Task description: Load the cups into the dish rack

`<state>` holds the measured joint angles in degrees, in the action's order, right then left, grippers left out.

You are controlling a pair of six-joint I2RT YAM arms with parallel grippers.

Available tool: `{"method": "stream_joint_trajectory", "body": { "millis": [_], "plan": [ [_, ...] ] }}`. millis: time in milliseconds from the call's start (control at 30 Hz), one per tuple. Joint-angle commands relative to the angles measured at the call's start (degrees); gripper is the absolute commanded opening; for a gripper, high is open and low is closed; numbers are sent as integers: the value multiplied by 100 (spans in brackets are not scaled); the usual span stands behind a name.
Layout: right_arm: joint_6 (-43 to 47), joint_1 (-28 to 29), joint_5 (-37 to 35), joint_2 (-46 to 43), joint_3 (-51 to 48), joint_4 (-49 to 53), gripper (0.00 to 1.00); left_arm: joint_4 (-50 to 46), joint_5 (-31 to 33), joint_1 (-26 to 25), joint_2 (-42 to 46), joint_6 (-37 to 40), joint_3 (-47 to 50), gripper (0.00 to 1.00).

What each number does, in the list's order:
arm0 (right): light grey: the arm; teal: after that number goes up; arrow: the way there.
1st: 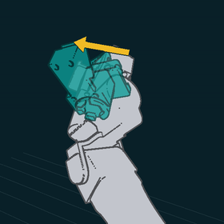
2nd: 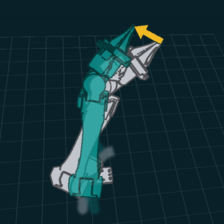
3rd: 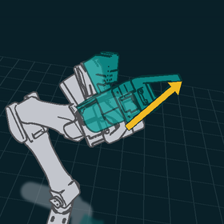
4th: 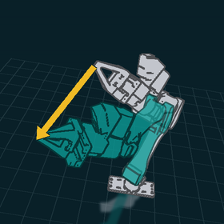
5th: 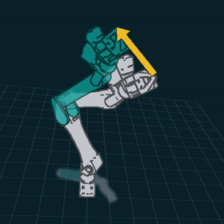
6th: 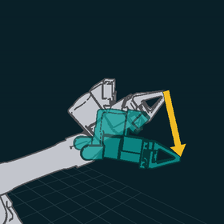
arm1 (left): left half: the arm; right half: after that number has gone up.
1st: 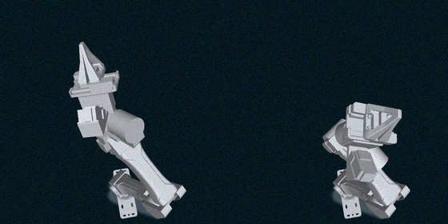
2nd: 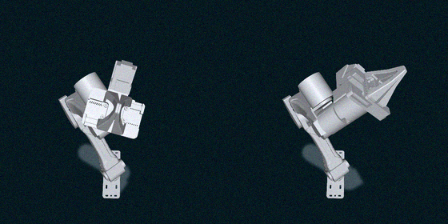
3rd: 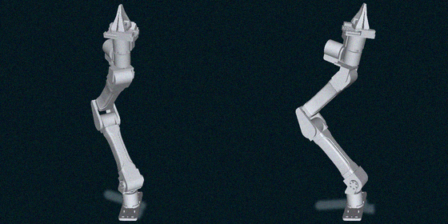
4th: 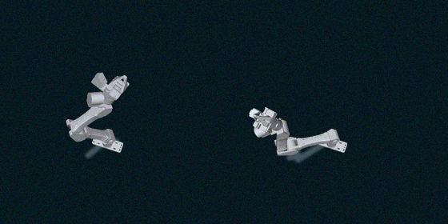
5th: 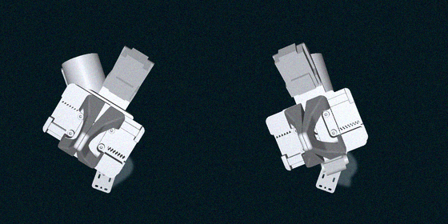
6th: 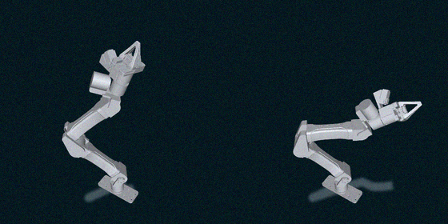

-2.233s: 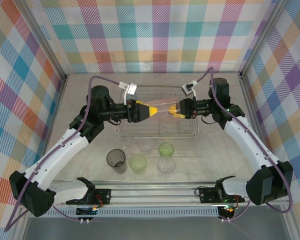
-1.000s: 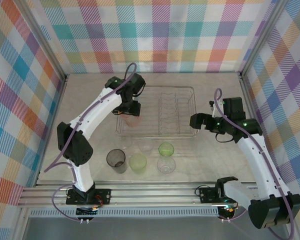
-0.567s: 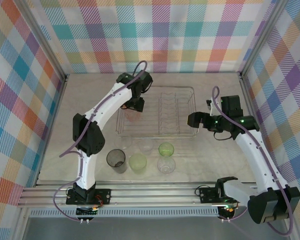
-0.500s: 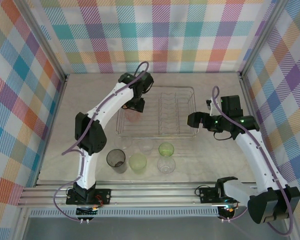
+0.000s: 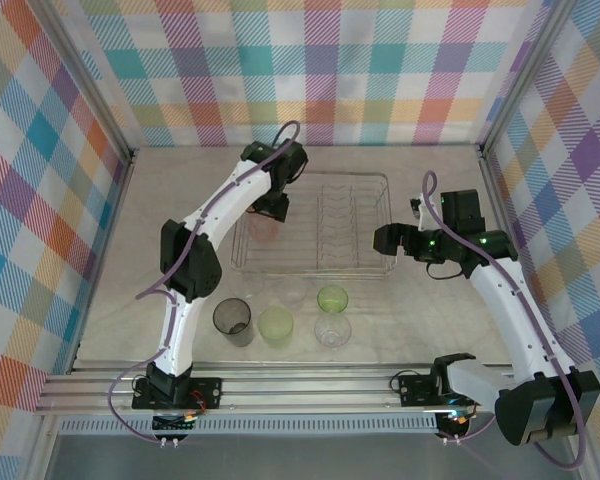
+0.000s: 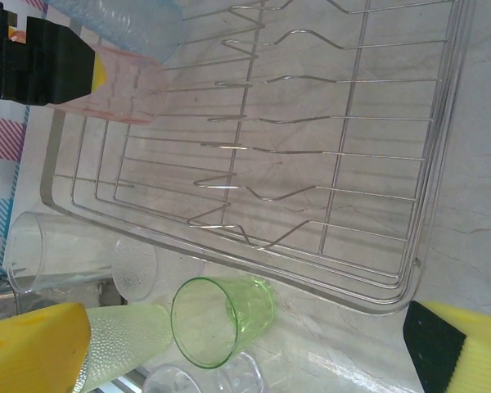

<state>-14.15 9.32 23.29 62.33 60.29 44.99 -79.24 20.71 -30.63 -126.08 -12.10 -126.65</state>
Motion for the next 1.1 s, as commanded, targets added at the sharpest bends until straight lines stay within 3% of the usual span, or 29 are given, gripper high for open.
{"method": "stream_joint_trajectory", "body": {
  "millis": [0, 233, 300, 367, 500, 667, 1067],
  "plan": [
    [140, -44, 201, -1, -107, -87, 99, -94, 267, 167, -90, 102, -203, 0],
    [141, -45, 316, 17, -141, -37, 99, 107, 263, 287, -103, 94, -40, 1],
    [141, -45, 372, 16, -141, -9, 99, 181, 230, 303, -110, 94, 12, 11],
    [141, -44, 420, 17, -127, 34, 99, 223, 248, 312, -112, 86, 56, 33],
    [150, -45, 568, 37, -79, 188, 99, 327, 207, 336, -78, 84, 212, 59],
    [76, -42, 645, -44, -70, 348, 99, 417, 170, 378, -48, 86, 383, 67],
    [-113, -20, 1013, -271, -57, 701, 100, 656, 184, 479, 237, 15, 718, 100]
  ]
}}
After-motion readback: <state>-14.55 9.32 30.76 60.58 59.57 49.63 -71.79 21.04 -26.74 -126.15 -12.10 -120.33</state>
